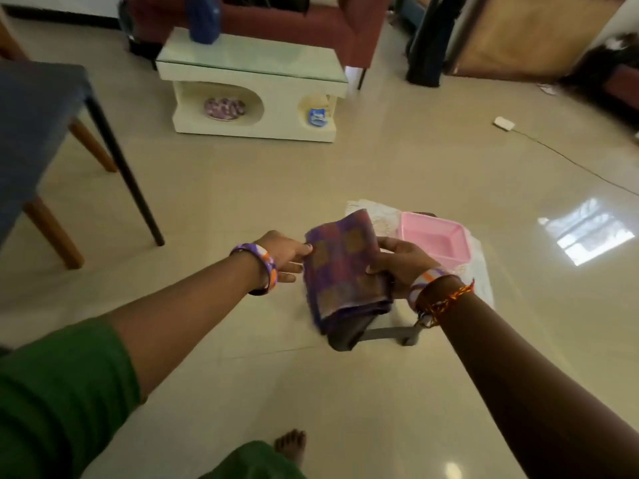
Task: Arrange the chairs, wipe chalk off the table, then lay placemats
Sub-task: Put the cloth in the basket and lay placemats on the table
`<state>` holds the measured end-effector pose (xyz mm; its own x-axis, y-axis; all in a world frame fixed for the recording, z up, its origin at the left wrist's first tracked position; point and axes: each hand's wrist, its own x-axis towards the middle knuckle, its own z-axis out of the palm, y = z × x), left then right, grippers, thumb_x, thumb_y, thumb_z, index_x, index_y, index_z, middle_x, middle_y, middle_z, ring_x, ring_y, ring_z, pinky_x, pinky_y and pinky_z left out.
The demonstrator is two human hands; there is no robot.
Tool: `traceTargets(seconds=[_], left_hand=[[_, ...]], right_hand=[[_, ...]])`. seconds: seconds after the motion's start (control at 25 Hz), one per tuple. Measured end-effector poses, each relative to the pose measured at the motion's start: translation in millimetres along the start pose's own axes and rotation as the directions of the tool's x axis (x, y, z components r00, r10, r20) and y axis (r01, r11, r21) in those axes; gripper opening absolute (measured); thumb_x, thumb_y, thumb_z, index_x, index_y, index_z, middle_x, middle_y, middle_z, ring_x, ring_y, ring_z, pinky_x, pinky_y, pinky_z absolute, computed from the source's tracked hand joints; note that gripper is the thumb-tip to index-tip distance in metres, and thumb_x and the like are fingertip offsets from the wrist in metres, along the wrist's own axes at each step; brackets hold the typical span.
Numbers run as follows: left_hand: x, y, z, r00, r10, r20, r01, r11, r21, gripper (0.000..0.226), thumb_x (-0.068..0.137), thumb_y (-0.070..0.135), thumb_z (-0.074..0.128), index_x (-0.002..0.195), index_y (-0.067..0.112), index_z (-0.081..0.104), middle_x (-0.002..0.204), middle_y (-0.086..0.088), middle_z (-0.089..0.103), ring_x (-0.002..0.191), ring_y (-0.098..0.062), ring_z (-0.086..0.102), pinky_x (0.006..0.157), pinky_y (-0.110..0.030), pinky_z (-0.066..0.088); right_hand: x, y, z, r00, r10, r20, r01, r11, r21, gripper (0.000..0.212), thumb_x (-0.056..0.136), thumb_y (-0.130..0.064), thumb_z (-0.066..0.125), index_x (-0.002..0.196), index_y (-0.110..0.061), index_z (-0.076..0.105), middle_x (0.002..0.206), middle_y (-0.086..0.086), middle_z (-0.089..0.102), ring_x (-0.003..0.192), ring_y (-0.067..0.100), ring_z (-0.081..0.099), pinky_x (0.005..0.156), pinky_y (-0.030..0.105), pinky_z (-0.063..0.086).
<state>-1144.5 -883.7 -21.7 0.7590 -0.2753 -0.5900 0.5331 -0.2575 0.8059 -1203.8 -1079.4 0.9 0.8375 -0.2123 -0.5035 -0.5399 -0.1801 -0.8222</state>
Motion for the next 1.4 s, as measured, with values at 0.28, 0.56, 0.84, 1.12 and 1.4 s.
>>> traceTargets(seconds=[0.28, 0.56, 0.84, 1.12, 1.4], left_hand=[[117.1, 73.8, 137.3, 0.934, -0.236, 0.268, 0.231, 0.972, 0.052, 0.043, 0.095, 0.031, 0.05, 0.126, 0.002, 0.048, 0.116, -0.013, 0.058, 0.107, -0.024, 0.054, 0.093, -0.037, 0.044], [248.6, 120.8, 242.6, 0.92, -0.315, 0.234, 0.344, 0.934, -0.097, 0.03, 0.096, 0.032, 0.046, 0.11, 0.006, 0.051, 0.099, -0.01, 0.062, 0.097, -0.024, 0.058, 0.089, -0.036, 0.046], [349.4, 59.5, 261.0, 0.834, -0.451, -0.316, 0.427, 0.892, -0.147, 0.029, 0.09, 0.02, 0.057, 0.113, 0.002, 0.054, 0.105, -0.011, 0.051, 0.094, -0.024, 0.05, 0.087, -0.034, 0.046], [321.9, -31.7, 245.2, 0.495, -0.828, -0.265, 0.464, 0.509, -0.725, 0.065, 0.092, 0.039, 0.052, 0.144, 0.009, 0.028, 0.151, -0.013, 0.028, 0.137, -0.03, 0.03, 0.11, -0.05, 0.017], [319.5, -32.3, 267.2, 0.83, -0.534, -0.163, 0.083, 0.408, -0.909, 0.019, 0.094, 0.018, 0.05, 0.11, 0.012, 0.057, 0.117, -0.011, 0.061, 0.111, -0.031, 0.056, 0.091, -0.052, 0.046]], right_hand=[[103.8, 22.2, -176.1, 0.968, 0.019, -0.251, -0.152, 0.839, -0.522, 0.048, 0.076, 0.011, 0.053, 0.115, -0.016, 0.064, 0.106, 0.01, 0.067, 0.09, 0.023, 0.058, 0.073, 0.029, 0.047], [245.7, 40.8, -281.7, 0.947, -0.289, -0.143, 0.064, 0.604, -0.794, 0.021, 0.091, -0.018, 0.053, 0.103, -0.026, 0.069, 0.092, 0.003, 0.07, 0.089, 0.027, 0.064, 0.066, 0.026, 0.043], [329.1, 137.3, -257.3, 0.96, -0.149, 0.235, 0.277, 0.443, -0.852, 0.039, 0.094, -0.004, 0.041, 0.127, -0.022, 0.053, 0.124, 0.003, 0.06, 0.113, 0.022, 0.055, 0.097, 0.035, 0.041], [305.5, 206.2, -242.3, 0.916, -0.301, 0.266, 0.358, 0.311, -0.88, 0.046, 0.072, -0.016, 0.074, 0.117, -0.013, 0.066, 0.119, 0.009, 0.066, 0.113, 0.029, 0.061, 0.097, 0.052, 0.041], [318.6, 191.6, -242.0, 0.93, -0.275, 0.246, 0.346, 0.423, -0.837, 0.056, 0.057, 0.006, 0.081, 0.11, -0.007, 0.068, 0.108, 0.014, 0.07, 0.101, 0.035, 0.066, 0.086, 0.051, 0.049]])
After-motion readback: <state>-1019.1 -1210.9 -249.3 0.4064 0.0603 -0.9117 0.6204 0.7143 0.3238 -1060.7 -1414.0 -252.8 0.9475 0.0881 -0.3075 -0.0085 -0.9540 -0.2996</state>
